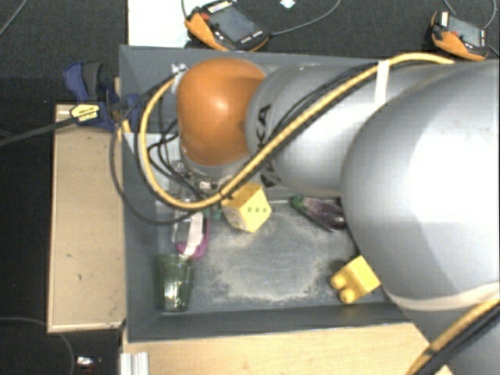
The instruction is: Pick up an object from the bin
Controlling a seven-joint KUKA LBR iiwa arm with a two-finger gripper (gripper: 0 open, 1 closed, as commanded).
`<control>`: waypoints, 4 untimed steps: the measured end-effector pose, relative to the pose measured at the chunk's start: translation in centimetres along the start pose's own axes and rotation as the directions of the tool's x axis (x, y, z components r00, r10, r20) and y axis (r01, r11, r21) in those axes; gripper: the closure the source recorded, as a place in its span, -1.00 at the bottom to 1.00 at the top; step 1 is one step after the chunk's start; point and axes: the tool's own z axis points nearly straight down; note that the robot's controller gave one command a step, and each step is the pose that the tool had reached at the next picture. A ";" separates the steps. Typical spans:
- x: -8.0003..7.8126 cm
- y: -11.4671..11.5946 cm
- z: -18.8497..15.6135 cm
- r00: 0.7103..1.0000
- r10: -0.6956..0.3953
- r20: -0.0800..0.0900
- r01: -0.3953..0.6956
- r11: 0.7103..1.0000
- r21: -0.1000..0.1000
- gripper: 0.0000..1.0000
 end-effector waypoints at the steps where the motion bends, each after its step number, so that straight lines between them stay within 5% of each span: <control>1: 0.0 0.0 0.0 1.000 0.000 0.000 0.000 1.000 0.000 -1.00; 2: -0.5 -0.6 -5.1 0.958 -0.287 0.009 0.287 0.958 -0.001 -1.00; 3: 4.7 -6.3 4.2 0.988 -0.157 0.002 0.157 0.988 0.000 1.00; 4: 4.7 -6.3 4.2 0.988 -0.155 0.002 0.155 0.988 0.000 1.00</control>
Offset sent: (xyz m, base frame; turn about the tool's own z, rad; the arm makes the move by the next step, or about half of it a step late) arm 0.0032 -0.0060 0.0482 -0.2949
